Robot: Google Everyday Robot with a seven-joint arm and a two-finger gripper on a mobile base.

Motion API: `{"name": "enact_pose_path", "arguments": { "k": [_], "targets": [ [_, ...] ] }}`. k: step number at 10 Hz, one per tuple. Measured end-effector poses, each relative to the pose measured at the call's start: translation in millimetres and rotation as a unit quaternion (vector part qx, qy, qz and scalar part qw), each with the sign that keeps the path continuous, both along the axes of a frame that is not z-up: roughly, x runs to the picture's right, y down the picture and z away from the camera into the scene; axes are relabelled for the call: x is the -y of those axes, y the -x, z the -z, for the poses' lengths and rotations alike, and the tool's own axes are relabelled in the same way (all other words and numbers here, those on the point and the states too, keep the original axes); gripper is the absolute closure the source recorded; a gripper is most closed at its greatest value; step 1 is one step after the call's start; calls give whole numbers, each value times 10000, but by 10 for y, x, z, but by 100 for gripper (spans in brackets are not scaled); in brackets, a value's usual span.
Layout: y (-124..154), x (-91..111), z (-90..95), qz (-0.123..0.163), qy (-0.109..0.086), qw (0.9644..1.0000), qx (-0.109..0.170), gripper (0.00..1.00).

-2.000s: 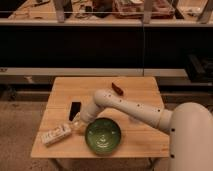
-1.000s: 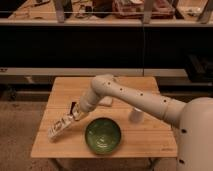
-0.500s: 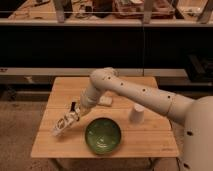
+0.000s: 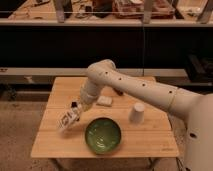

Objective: Stand the bottle upright

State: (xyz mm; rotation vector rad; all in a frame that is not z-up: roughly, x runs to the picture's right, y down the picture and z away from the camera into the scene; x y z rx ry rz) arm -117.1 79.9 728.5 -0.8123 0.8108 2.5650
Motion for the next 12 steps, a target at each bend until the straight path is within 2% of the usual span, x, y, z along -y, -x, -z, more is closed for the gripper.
{"name": "enact_pose_path", "arguments": {
  "k": [4,6,9,12],
  "targets": [
    [57,113,167,454,-396,9982,-77,98],
    [88,116,230,636,-515,9966,-58,98],
    [121,68,313,936,-680,9932,93,98],
    [55,41,277,1257,-865,9882,112,98]
  ]
}}
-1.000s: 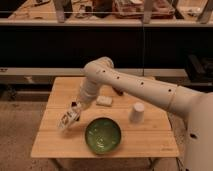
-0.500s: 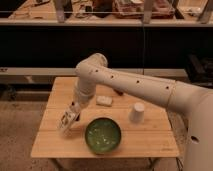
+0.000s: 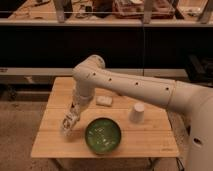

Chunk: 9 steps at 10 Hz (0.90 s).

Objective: Stand the bottle upright

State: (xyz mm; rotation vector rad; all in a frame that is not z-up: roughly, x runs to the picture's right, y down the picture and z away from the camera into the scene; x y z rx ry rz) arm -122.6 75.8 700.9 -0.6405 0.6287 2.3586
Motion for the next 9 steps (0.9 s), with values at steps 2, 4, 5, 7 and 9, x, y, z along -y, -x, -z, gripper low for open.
{"name": "enact_pose_path", "arguments": {
  "k": [2,4,5,7,9],
  "targets": [
    [-71,34,-60,140,-132,9998,-80,98],
    [-151,88,-158,263,-299,9990,-211,98],
    [-186,125,-213,291,-369,9985,-284,98],
    [-246,197,-304,244,-436,9979,-416,98],
    [-347,331,-425,193,-531,9966,-600,98]
  ]
}}
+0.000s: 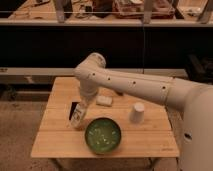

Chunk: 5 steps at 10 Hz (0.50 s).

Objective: Stand the bottle upright

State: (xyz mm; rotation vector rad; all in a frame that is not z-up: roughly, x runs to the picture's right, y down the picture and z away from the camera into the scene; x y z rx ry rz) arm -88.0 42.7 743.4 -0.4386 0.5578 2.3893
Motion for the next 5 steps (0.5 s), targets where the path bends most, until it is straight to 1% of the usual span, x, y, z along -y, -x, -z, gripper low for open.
{"name": "enact_pose_path", "arguments": {
  "k": [1,3,5],
  "targets": [
    [-44,56,-44,-7,-40,10000,-74,98],
    [-198,247,-152,-22,-156,9993,-325,98],
    [-308,366,-186,-47,-211,9986,-476,98]
  ]
}}
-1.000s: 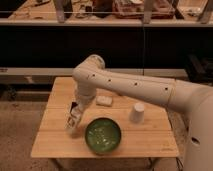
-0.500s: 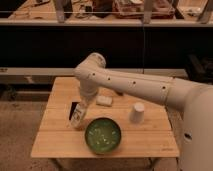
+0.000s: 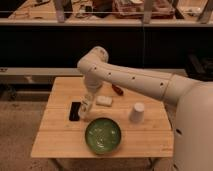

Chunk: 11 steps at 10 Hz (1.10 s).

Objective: Stand the bottle upright

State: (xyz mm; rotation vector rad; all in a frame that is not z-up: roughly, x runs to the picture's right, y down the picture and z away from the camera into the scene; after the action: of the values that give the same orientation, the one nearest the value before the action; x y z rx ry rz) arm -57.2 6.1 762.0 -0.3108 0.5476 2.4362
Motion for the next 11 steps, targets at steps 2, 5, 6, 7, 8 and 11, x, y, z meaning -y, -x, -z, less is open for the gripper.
{"name": "enact_pose_path", "arguments": {
  "k": [2,5,6,7,8,11],
  "targets": [
    [-103,88,-19,36,-40,9999,-156,98],
    [-250,125,-35,192,-62,9989,-415,98],
    [-286,134,-36,212,-68,9987,-465,98],
    [-317,136,-41,232,-67,9984,-518,98],
    [-335,129,-46,255,-64,9981,-559,98],
    [-365,106,-55,354,-94,9971,-668,98]
  ]
}}
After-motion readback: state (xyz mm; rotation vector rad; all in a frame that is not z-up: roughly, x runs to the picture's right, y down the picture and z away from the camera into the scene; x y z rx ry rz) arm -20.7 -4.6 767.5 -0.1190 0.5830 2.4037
